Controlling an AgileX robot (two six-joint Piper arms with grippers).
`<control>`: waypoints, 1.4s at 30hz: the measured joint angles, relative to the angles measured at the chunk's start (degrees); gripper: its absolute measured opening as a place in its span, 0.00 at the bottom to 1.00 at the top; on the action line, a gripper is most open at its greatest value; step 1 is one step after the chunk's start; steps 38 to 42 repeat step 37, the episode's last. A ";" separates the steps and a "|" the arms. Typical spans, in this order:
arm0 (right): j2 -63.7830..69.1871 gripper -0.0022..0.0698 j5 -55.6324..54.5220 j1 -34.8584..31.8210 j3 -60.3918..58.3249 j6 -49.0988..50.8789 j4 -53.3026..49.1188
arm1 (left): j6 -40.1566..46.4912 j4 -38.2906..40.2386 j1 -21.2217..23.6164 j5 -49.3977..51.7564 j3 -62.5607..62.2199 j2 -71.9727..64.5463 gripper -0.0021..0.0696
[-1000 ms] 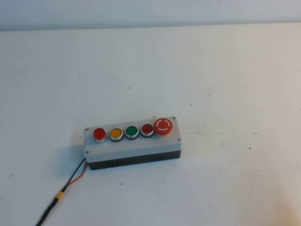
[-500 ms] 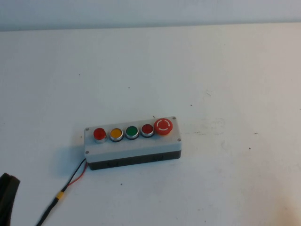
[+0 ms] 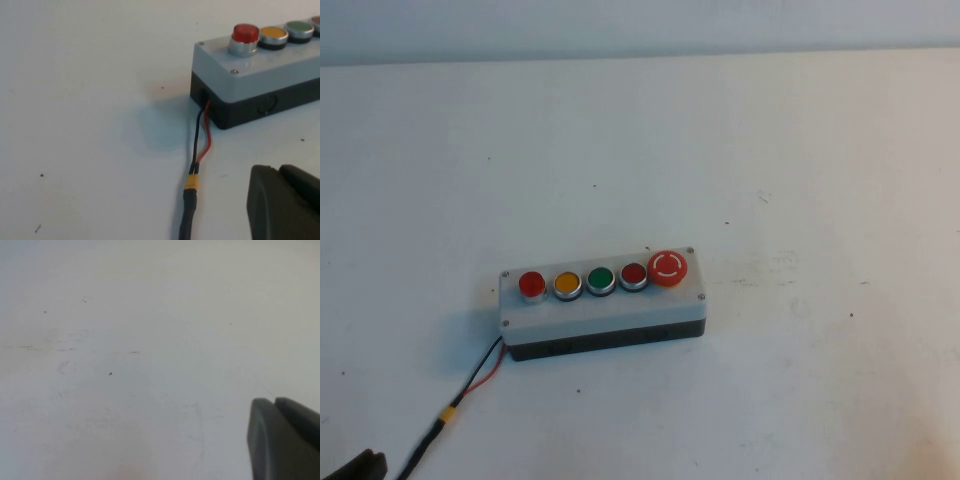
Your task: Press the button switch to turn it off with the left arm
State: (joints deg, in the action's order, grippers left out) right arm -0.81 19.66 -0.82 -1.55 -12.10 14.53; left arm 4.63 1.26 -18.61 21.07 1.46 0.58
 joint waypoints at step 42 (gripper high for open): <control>0.00 0.01 0.00 0.00 0.00 0.00 0.00 | 0.22 -0.11 0.00 1.12 0.00 0.02 0.03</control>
